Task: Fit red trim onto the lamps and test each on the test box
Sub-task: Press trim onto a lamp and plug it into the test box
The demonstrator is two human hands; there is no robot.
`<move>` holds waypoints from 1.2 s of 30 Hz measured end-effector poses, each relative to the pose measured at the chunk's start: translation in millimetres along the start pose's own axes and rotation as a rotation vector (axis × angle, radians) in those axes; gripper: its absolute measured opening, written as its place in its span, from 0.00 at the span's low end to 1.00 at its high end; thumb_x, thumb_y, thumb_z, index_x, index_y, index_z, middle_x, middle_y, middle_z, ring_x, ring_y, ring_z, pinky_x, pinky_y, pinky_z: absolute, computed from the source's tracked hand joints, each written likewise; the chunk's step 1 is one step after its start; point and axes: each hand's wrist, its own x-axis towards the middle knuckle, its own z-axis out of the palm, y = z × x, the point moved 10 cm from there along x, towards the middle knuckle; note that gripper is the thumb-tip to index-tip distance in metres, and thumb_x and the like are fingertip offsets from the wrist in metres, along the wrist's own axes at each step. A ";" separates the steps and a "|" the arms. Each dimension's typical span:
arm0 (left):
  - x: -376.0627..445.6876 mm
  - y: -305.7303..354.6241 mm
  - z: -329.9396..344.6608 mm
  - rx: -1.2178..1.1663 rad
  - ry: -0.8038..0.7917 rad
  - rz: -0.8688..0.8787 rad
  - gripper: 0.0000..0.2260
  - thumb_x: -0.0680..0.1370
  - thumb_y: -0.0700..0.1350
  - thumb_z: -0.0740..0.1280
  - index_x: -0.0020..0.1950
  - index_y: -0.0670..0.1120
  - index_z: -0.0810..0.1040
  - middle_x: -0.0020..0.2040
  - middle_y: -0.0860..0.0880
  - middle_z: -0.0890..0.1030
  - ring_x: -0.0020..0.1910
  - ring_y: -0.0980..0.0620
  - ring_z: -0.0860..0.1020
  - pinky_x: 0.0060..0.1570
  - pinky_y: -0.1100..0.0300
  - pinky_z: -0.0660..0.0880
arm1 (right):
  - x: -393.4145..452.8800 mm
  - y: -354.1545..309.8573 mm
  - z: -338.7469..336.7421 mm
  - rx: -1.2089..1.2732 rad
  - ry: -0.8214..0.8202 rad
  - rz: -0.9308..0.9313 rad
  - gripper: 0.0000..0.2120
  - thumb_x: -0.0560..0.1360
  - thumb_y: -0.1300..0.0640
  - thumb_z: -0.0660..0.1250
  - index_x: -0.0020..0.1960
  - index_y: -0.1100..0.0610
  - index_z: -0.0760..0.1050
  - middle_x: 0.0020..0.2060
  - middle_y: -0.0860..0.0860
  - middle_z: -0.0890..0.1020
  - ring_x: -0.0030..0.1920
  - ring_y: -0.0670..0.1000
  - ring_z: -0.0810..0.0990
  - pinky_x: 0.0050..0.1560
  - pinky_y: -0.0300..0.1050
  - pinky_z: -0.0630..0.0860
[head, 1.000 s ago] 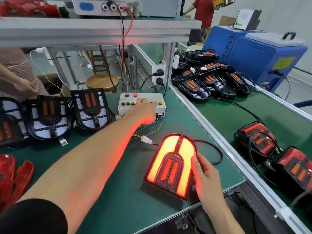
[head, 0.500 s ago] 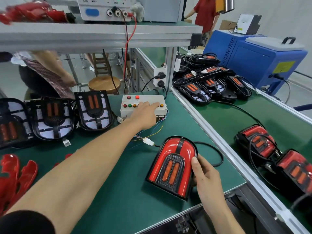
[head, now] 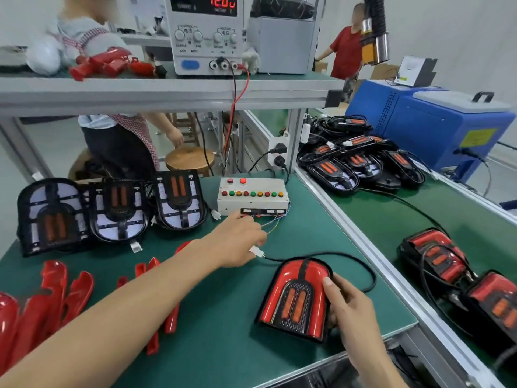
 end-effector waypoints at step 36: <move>-29.1 23.5 -37.9 -0.045 0.072 0.176 0.11 0.85 0.48 0.60 0.61 0.42 0.73 0.61 0.46 0.73 0.63 0.46 0.69 0.64 0.57 0.64 | -4.1 -137.1 158.2 -1.151 -0.706 -1.137 0.11 0.80 0.58 0.68 0.40 0.63 0.77 0.43 0.57 0.80 0.46 0.60 0.78 0.51 0.54 0.75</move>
